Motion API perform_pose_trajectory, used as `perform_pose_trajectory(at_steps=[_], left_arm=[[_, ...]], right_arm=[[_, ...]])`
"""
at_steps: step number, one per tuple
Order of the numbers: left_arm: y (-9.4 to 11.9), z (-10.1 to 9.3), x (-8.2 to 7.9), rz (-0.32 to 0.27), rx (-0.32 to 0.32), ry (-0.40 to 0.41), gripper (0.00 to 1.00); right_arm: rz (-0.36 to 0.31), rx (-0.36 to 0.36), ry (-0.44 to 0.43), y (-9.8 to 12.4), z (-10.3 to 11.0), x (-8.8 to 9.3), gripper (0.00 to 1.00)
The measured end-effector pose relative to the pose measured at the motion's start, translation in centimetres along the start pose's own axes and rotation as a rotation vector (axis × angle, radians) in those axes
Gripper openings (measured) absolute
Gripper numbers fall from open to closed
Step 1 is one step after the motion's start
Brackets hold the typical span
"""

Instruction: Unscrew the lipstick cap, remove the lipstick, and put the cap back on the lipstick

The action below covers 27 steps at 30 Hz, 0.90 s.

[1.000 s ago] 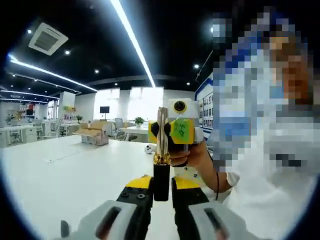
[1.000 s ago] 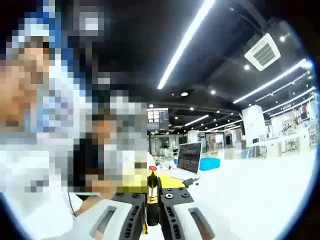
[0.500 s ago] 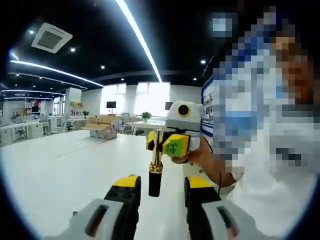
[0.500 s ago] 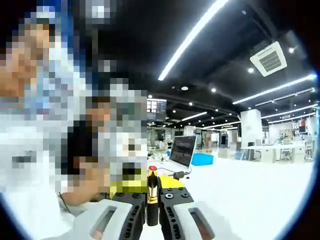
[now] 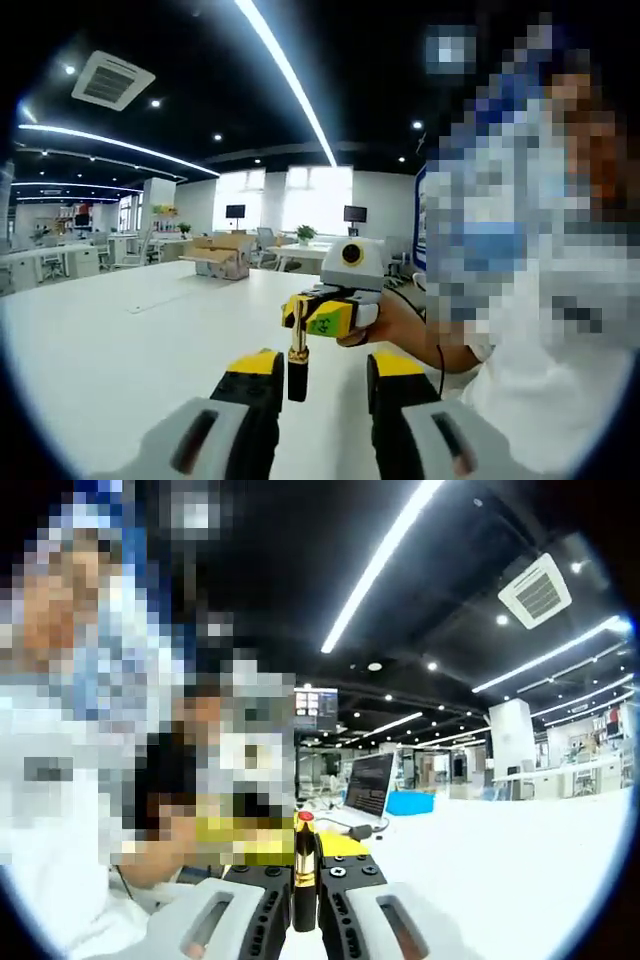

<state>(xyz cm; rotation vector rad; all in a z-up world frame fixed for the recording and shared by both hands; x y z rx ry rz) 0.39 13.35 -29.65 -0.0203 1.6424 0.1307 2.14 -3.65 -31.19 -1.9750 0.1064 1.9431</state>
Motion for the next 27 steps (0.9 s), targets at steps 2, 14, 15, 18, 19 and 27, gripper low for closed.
perform_pose_trajectory(at_steps=[2, 14, 15, 18, 19, 27], left_arm=[[0.0, 0.1, 0.0, -0.002, -0.003, 0.000, 0.35], [0.6, 0.2, -0.2, -0.010, -0.021, -0.004, 0.33], [0.6, 0.1, -0.2, -0.009, -0.021, -0.006, 0.33], [0.6, 0.0, -0.3, -0.011, -0.020, -0.009, 0.33], [0.6, 0.0, -0.3, -0.012, -0.020, -0.011, 0.33], [0.6, 0.0, -0.3, -0.011, -0.020, -0.012, 0.32]], right_arm=[[0.000, -0.004, 0.014, 0.0, -0.1, 0.3, 0.06], [0.041, -0.042, 0.036, -0.3, -0.5, 2.7, 0.06], [0.044, -0.043, 0.031, -0.3, -0.6, 2.8, 0.06], [0.040, -0.054, 0.035, -0.3, -0.5, 3.0, 0.06], [0.038, -0.057, 0.041, -0.3, -0.4, 3.1, 0.06], [0.062, -0.034, 0.062, -0.3, -0.9, 4.1, 0.06]])
Point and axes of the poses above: the point that each gripper's makers call its tool centre point, and the gripper's own axes: y roughly backward along the fingers, z roughly to its left, x roughly out of its underside, the point moved 8 cm from there along y, roughly backward along the fingers, and after that the axes turned 8 degrees about x, right-handed, at the moved point
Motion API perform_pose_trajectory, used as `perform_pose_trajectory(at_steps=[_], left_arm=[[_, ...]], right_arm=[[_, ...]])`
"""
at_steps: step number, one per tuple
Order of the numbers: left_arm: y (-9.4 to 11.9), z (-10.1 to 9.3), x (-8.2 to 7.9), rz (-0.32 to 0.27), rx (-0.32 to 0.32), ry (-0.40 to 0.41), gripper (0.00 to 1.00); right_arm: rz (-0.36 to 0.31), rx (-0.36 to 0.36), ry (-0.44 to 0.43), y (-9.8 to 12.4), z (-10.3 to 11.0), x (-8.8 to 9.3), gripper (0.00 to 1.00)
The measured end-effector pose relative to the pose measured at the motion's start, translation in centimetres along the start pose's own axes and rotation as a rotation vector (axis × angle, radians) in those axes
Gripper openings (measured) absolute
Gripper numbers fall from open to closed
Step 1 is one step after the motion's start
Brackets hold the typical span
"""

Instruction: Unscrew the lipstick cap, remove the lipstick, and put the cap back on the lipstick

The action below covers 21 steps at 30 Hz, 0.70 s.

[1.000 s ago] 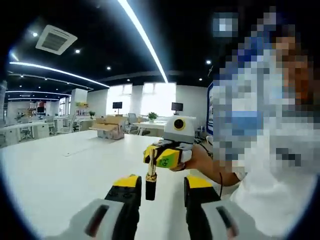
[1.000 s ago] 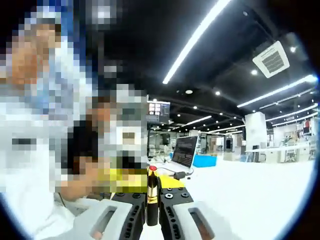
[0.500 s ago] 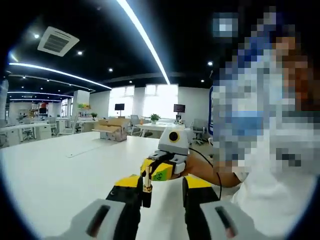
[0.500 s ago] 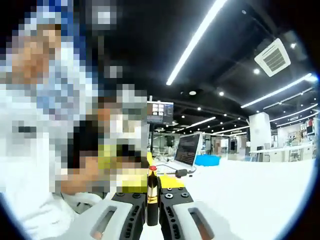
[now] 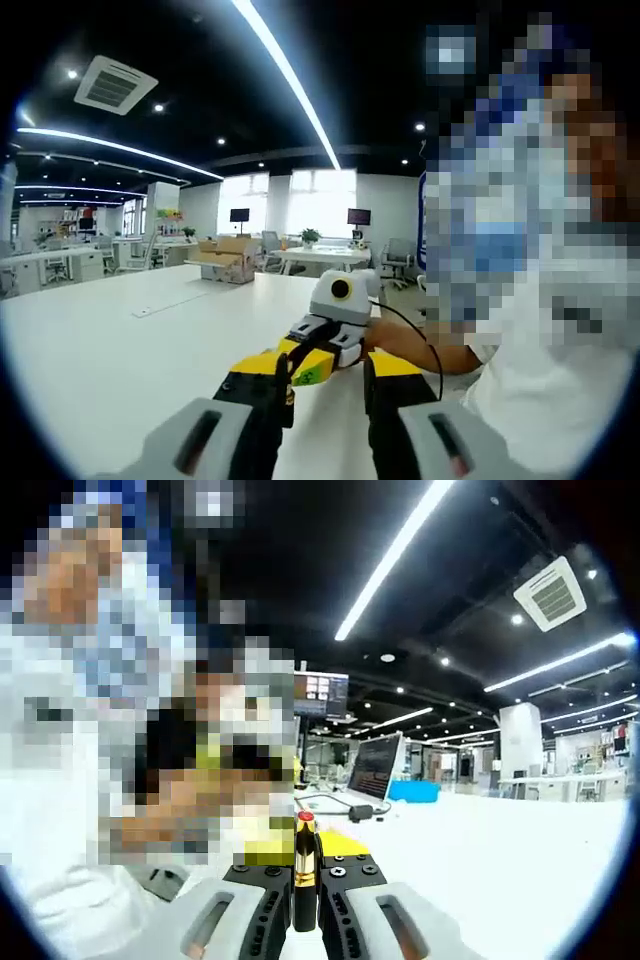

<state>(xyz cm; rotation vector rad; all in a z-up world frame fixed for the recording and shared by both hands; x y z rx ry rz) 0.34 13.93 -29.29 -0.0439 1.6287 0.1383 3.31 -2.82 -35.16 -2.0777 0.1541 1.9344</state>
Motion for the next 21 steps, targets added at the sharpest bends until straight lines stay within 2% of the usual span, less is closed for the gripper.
perform_pose_trajectory(at_steps=[11, 21], left_arm=[[0.2, 0.0, -0.2, -0.007, -0.004, -0.005, 0.32], [0.5, 0.1, -0.4, -0.023, -0.021, -0.009, 0.31]], right_arm=[[0.019, 0.022, -0.002, 0.0, -0.3, 0.7, 0.06], [0.063, 0.050, 0.033, 0.3, -0.8, 1.3, 0.06]])
Point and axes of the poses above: the point that each gripper's makers call its tool centre point, and the gripper's own axes: y roughly backward along the fingers, z roughly to its left, x roughly out of its underside, the point moved 8 cm from there along y, roughly backward along the fingers, and after that the axes turned 8 degrees about x, right-handed, at the moved point
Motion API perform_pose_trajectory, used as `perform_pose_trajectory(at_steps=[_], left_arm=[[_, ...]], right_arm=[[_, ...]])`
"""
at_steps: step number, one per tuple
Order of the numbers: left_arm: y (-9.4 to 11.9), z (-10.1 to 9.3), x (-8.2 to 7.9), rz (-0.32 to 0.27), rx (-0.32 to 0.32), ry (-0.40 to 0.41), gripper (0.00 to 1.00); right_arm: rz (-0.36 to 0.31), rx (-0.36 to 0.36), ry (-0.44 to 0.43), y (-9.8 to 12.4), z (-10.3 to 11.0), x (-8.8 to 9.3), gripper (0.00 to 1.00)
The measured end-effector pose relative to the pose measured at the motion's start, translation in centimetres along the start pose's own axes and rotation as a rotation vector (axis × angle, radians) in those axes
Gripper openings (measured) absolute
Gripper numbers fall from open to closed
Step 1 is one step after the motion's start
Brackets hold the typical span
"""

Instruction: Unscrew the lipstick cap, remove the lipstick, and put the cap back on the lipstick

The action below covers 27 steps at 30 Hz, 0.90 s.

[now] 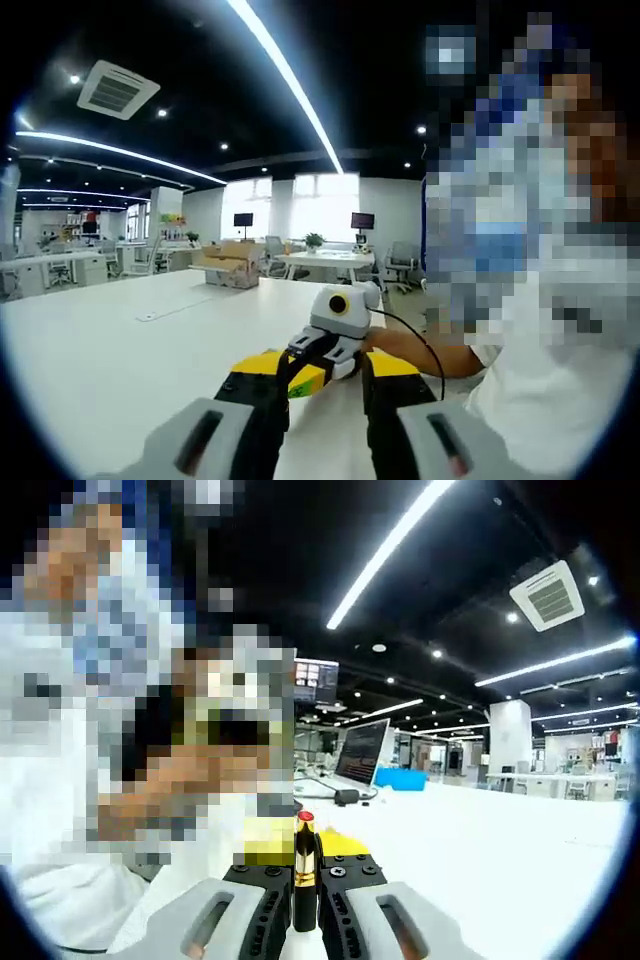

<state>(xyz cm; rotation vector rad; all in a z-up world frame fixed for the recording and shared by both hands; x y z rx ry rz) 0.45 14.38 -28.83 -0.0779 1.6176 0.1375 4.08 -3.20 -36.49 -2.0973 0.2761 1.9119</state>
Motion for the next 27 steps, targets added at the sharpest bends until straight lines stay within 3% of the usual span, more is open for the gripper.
perform_pose_trajectory(at_steps=[20, 25, 27], left_arm=[[-0.1, 0.2, 0.1, 0.007, -0.017, -0.008, 0.34], [-0.1, 0.2, 0.1, 0.003, -0.018, -0.009, 0.36], [0.0, 0.2, 0.0, 0.000, -0.023, -0.010, 0.37]], right_arm=[[0.048, 0.025, -0.061, 1.3, -1.2, 0.6, 0.09], [0.033, 0.030, -0.096, 1.5, -1.6, 0.4, 0.14], [0.034, 0.032, -0.122, 1.5, -1.6, 0.3, 0.24]])
Point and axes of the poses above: the point that each gripper's makers call its tool centre point, and the gripper's own axes: y roughly backward along the fingers, z roughly to its left, x roughly out of its underside, the point moved 8 cm from there along y, roughly backward along the fingers, and after that the axes turned 8 degrees about x, right-handed, at the moved point
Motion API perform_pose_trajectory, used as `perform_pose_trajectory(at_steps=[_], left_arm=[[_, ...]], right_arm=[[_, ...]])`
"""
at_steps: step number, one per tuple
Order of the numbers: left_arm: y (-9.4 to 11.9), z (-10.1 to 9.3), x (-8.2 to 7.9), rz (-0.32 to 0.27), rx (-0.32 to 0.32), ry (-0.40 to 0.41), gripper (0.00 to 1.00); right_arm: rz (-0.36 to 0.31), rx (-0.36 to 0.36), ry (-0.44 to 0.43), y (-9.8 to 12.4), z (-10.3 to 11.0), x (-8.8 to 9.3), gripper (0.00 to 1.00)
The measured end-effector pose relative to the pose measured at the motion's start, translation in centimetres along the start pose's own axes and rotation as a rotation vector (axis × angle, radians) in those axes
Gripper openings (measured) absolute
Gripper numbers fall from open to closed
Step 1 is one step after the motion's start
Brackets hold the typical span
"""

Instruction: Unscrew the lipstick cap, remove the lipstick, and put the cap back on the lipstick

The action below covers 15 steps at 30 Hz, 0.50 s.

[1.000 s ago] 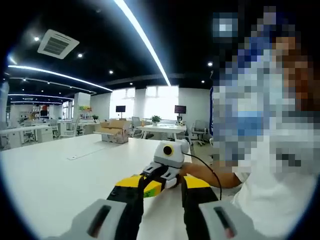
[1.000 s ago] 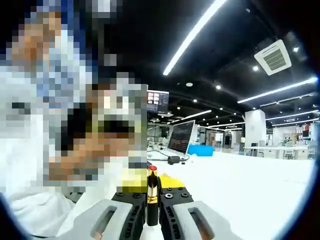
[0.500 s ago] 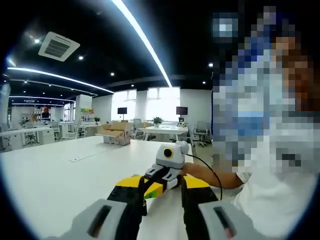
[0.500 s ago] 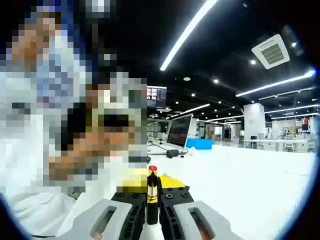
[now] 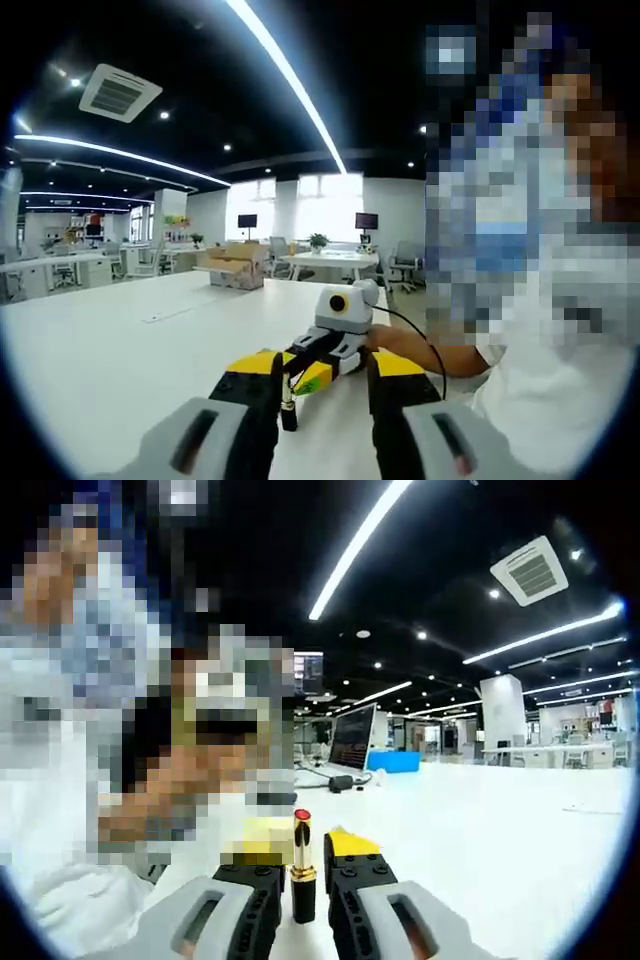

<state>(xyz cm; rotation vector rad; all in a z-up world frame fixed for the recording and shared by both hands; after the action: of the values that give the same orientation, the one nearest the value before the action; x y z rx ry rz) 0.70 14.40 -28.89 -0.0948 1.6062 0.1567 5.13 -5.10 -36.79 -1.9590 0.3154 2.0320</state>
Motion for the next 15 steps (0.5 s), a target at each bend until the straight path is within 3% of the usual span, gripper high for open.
perform_pose_trajectory(at_steps=[3, 6, 11, 15], left_arm=[[0.3, 0.3, -0.3, -0.025, -0.023, 0.005, 0.39], [0.8, 0.7, -0.6, -0.053, -0.037, 0.015, 0.41], [1.4, 1.0, -0.8, -0.075, -0.058, 0.028, 0.46], [1.8, 1.3, -0.9, -0.079, -0.080, 0.026, 0.49]], right_arm=[[-0.005, 0.015, -0.028, 0.3, -0.2, -0.5, 0.40], [-0.007, 0.024, -0.031, 1.0, -0.2, -1.4, 0.51], [-0.008, 0.051, 0.003, 2.8, -0.3, -3.3, 0.62], [0.017, 0.075, 0.015, 4.4, -0.2, -4.9, 0.60]])
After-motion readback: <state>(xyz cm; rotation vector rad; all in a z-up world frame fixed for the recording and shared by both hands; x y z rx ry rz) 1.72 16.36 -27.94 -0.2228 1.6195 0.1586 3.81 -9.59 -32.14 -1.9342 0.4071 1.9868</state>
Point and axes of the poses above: the point that each gripper's makers call its tool centre point, and the gripper's own axes: y roughly backward along the fingers, z roughly to its left, x roughly out of its underside, the point moved 8 cm from there along y, roughly backward along the fingers, and after that the axes turned 8 degrees about x, right-handed, at the moved point
